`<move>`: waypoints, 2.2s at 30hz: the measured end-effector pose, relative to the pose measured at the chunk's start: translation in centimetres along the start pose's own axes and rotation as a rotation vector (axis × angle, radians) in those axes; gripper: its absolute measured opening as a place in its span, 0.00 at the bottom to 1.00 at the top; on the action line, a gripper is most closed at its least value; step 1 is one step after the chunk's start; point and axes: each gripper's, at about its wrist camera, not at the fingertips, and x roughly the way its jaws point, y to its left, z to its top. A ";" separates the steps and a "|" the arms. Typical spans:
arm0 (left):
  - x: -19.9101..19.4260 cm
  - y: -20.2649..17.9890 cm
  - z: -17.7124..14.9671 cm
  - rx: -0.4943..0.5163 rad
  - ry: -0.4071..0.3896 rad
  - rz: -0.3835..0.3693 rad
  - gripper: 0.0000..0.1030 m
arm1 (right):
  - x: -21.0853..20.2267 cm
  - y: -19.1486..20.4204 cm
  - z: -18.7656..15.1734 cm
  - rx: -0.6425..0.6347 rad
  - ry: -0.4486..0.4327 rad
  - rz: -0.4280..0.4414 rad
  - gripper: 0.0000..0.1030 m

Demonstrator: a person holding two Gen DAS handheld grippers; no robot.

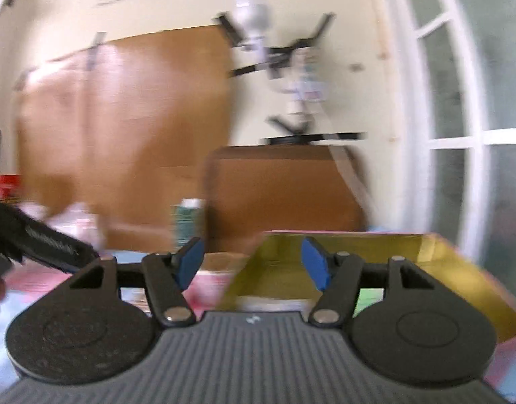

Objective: Organize soft objects
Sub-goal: 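Withdraw the right gripper from the tin toward the yellow card pack, then position the right gripper open over the yellow card pack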

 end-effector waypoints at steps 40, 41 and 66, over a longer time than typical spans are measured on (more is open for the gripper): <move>-6.7 14.4 -6.5 -0.260 -0.251 0.379 0.64 | 19.0 14.8 -3.4 0.167 0.573 0.281 0.68; -6.7 14.4 -6.5 -0.262 -0.252 0.380 0.64 | 19.3 15.3 -3.6 0.157 0.578 0.272 0.69; -6.4 14.1 -6.4 -0.230 -0.233 0.362 0.66 | 12.0 17.1 -4.8 -0.134 0.512 0.433 0.65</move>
